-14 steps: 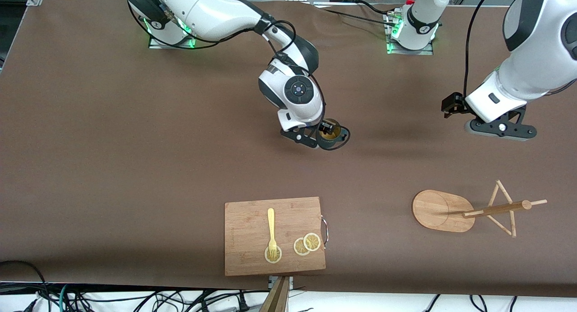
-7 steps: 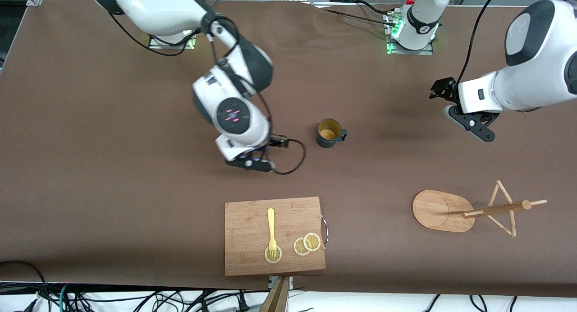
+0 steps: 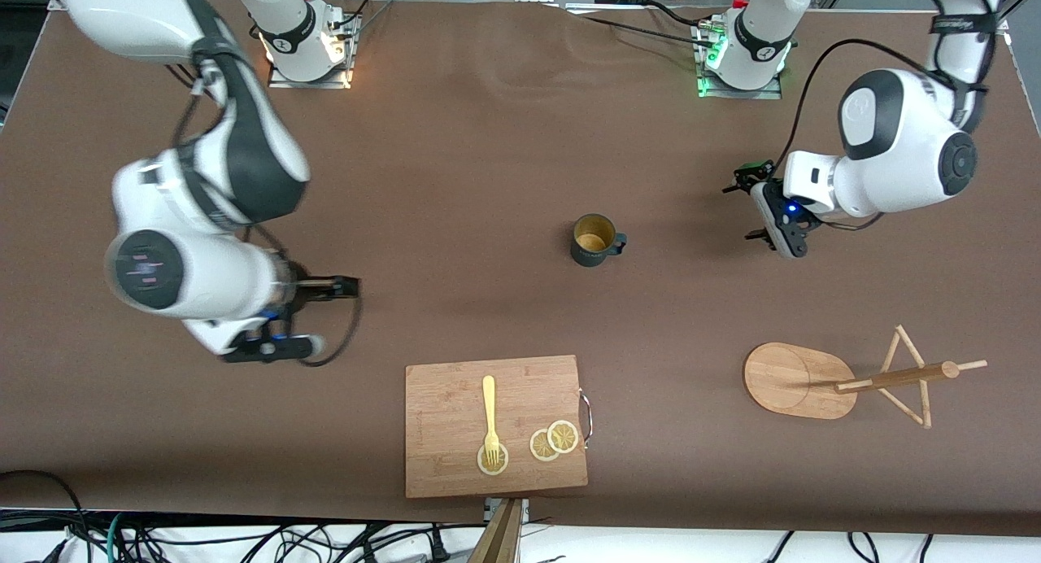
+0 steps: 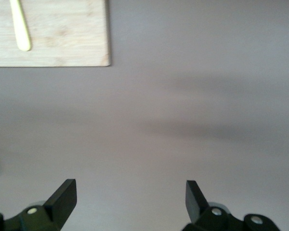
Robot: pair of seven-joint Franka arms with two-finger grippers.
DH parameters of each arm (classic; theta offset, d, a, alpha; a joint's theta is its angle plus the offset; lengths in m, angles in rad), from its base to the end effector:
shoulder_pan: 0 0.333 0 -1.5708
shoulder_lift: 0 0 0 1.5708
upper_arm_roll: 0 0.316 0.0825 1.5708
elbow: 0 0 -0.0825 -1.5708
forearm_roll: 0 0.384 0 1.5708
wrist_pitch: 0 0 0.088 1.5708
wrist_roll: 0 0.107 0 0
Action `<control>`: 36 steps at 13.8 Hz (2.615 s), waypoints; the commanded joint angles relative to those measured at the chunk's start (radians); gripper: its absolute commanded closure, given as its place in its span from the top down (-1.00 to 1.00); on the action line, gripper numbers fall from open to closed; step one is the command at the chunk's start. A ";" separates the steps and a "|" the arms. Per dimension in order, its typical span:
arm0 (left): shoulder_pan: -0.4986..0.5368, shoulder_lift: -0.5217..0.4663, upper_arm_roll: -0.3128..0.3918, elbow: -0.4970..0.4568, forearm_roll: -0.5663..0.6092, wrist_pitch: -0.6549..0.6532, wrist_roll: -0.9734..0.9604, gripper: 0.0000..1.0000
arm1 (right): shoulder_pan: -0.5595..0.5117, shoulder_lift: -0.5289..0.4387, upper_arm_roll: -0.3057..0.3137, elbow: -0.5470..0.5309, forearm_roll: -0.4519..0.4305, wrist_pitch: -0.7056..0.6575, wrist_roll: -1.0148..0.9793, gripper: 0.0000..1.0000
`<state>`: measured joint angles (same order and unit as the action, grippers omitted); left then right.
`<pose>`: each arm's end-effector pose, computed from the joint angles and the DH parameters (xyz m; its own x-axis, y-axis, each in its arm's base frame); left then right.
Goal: Pass cup and hang on rack
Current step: 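Release the mug with the right gripper while the left gripper approaches, then grasp the teal mug handle with the left gripper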
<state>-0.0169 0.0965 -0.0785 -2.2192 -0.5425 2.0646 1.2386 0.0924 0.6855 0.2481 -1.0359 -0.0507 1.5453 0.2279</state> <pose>0.5097 -0.0759 0.3203 0.5597 -0.7845 0.2671 -0.8028 -0.4333 0.4096 0.6992 0.1826 0.4375 0.9809 0.0783 -0.1782 0.0673 -0.9955 -0.0671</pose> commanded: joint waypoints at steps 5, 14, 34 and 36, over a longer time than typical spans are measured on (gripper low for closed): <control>-0.025 0.231 -0.142 -0.051 -0.561 0.288 0.823 1.00 | -0.094 -0.242 -0.128 -0.186 -0.011 -0.007 -0.239 1.00; -0.071 0.495 -0.158 0.051 -1.129 0.243 1.394 1.00 | -0.184 -0.533 -0.162 -0.443 -0.008 -0.037 -0.322 1.00; 0.142 0.428 -0.155 0.035 -1.010 0.003 1.199 -1.00 | -0.237 -0.646 -0.173 -0.478 0.002 -0.039 -0.360 1.00; 0.213 0.422 -0.155 0.033 -0.929 -0.043 1.158 -1.00 | -0.234 -0.636 -0.171 -0.469 0.005 -0.039 -0.360 1.00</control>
<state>0.1252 0.5545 -0.2264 -2.1545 -1.5372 2.0730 2.4369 -0.1392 0.0360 0.0702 -1.5297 -0.0515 1.5127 -0.1409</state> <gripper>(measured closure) 0.789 0.000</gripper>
